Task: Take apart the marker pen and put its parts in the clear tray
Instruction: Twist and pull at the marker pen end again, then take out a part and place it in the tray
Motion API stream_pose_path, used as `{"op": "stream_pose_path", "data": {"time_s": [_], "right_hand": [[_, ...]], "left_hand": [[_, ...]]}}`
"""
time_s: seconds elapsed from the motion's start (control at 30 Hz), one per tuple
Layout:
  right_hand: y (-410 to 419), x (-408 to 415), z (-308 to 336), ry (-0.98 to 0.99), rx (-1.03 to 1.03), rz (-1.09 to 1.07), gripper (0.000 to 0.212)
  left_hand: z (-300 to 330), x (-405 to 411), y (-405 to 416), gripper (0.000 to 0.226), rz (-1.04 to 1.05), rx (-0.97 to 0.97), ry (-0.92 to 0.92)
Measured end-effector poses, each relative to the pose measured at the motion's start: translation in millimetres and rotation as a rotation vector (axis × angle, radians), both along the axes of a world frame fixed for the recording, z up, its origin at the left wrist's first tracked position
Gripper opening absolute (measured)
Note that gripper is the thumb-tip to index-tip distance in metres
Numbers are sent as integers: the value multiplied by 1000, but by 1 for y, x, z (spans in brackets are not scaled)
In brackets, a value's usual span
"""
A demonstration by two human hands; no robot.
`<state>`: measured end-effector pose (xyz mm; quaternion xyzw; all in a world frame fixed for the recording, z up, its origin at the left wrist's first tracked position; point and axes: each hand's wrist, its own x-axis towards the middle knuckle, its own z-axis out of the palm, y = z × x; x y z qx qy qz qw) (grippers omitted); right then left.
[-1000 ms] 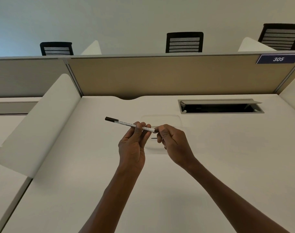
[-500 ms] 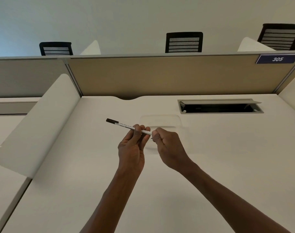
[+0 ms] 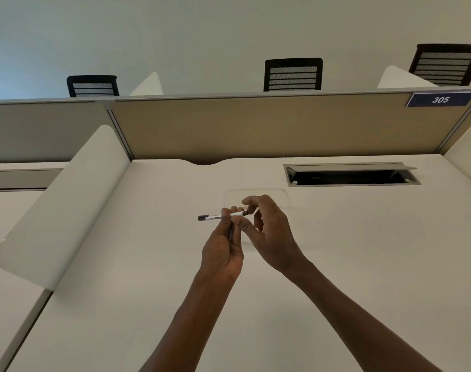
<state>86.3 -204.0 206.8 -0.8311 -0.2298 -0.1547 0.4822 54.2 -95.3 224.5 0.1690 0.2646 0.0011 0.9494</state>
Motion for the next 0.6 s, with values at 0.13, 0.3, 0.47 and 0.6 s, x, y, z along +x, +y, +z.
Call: {"op": "stream_pose_path", "data": {"time_s": [0.13, 0.3, 0.47, 0.6], "right_hand": [[2, 4, -2, -102, 74, -3, 14], [3, 6, -4, 29, 140, -103, 7], [-6, 13, 16, 253, 436, -47, 11], [-13, 23, 24, 298, 514, -94, 13]], "left_hand": [[-4, 2, -3, 19, -19, -44, 33], [-11, 3, -1, 29, -155, 24, 10], [-42, -5, 7, 65, -420, 354, 80], [-78, -14, 22, 77, -451, 530, 183]]}}
